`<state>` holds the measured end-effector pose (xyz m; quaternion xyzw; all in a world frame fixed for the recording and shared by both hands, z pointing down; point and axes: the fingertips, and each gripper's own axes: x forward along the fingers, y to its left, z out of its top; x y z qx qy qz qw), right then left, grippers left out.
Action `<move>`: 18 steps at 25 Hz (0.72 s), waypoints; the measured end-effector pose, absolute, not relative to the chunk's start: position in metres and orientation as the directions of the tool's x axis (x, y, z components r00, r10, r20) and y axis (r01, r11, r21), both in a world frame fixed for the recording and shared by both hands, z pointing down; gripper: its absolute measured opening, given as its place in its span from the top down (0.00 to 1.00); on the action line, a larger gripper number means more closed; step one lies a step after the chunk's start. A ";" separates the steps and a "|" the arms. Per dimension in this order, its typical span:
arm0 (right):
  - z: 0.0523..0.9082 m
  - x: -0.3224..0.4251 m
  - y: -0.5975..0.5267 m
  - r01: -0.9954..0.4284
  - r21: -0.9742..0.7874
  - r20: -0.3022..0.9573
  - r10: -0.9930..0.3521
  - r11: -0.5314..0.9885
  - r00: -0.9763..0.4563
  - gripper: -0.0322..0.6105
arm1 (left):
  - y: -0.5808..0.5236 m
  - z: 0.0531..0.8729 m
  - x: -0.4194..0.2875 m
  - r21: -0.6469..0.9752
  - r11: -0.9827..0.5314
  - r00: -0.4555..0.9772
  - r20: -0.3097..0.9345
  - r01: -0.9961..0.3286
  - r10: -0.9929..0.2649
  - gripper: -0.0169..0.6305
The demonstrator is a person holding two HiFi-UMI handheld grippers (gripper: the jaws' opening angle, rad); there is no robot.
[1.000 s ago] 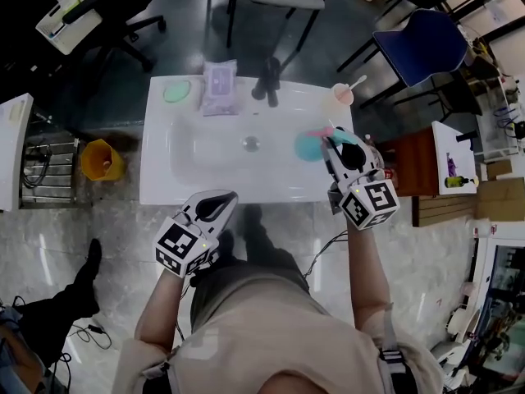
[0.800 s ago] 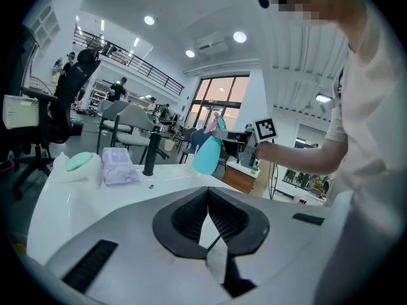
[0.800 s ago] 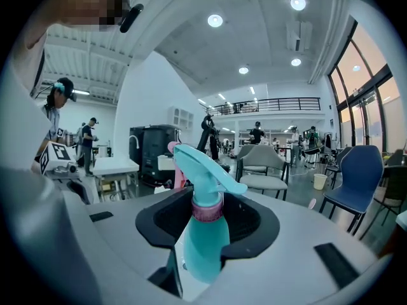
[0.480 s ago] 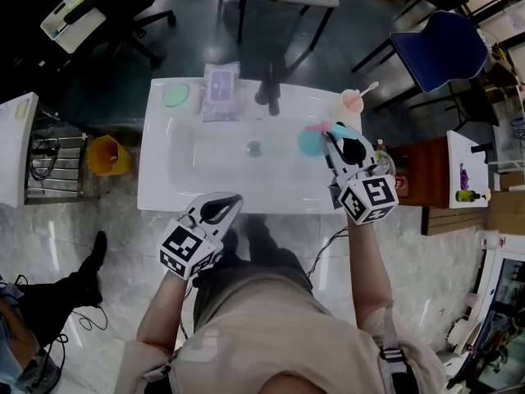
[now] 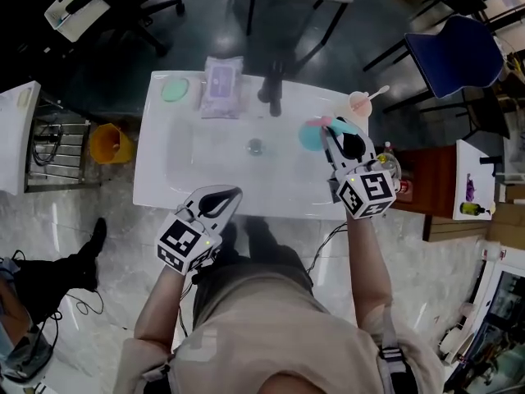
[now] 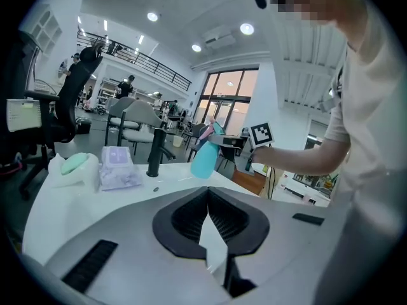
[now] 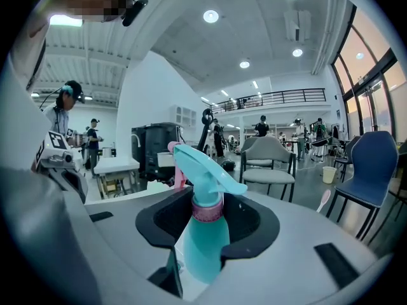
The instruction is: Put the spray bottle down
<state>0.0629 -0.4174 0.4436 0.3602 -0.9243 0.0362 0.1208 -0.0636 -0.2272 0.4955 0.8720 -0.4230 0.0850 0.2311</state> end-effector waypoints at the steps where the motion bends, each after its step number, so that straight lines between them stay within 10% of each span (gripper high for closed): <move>1: 0.445 0.062 -0.419 -0.673 0.017 0.249 -0.655 0.739 -0.713 0.70 | -0.228 0.496 -0.065 0.331 -0.529 0.622 0.346 -0.781 -0.702 0.96; 18: 0.458 0.046 -0.453 -0.649 -0.004 0.242 -0.628 0.761 -0.739 0.70 | -0.245 0.498 -0.073 0.334 -0.478 0.580 0.375 -0.812 -0.723 0.96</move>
